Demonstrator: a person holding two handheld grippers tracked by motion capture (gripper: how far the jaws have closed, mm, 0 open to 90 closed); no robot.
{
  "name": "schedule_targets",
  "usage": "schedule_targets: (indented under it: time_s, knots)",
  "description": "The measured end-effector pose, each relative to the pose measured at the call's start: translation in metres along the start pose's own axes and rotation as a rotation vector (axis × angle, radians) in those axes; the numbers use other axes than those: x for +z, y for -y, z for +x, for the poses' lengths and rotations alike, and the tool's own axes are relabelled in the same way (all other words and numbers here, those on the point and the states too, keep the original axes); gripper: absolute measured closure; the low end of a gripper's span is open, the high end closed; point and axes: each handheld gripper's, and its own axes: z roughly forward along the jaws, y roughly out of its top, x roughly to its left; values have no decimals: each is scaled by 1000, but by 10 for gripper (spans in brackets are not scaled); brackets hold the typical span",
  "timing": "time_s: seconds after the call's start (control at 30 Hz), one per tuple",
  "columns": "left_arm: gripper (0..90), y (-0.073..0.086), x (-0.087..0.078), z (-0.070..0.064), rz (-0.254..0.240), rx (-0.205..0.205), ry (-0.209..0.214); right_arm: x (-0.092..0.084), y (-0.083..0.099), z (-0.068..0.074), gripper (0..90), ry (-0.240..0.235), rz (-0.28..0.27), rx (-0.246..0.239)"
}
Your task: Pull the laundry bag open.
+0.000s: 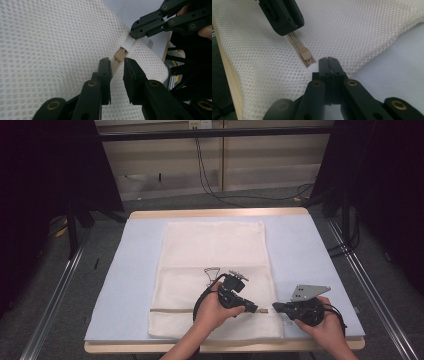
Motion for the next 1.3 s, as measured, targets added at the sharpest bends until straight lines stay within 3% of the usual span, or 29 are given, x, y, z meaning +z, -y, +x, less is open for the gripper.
schedule_targets:
  time_s: [0.07, 0.2, 0.37, 0.73, 0.8, 0.93, 1.17, 1.2, 1.23, 1.3]
  knots:
    - [741, -1, 3, -1, -2, -11, 9, 0, 0, 1, 900, 0, 1, 1]
    - [739, -5, 10, -5, 28, -19, -11, 2, 0, 2, 900, -2, 8, -6]
    - [729, -8, 15, -7, 20, -32, -33, 3, 1, 2, 900, 1, 18, -15]
    - [726, -14, 24, -9, 43, -88, -32, 7, 4, 3, 900, 4, 20, 0]
    - [734, -15, 25, -9, 57, -82, -37, 7, 5, 3, 900, 3, 21, 3]
    - [739, -17, 29, -10, 36, -120, -19, 7, 6, 2, 900, -3, 11, 10]
    - [836, -18, 30, -8, 41, -146, -19, 8, 6, 2, 900, -2, 9, 17]
    - [846, -18, 29, -7, 44, -156, -6, 8, 6, 2, 900, -2, 9, 21]
    - [872, -18, 30, -10, 17, -233, 21, 8, 6, 2, 900, -3, 10, 23]
    - [873, -18, 29, -9, 29, -219, 16, 8, 6, 2, 900, -3, 12, 22]
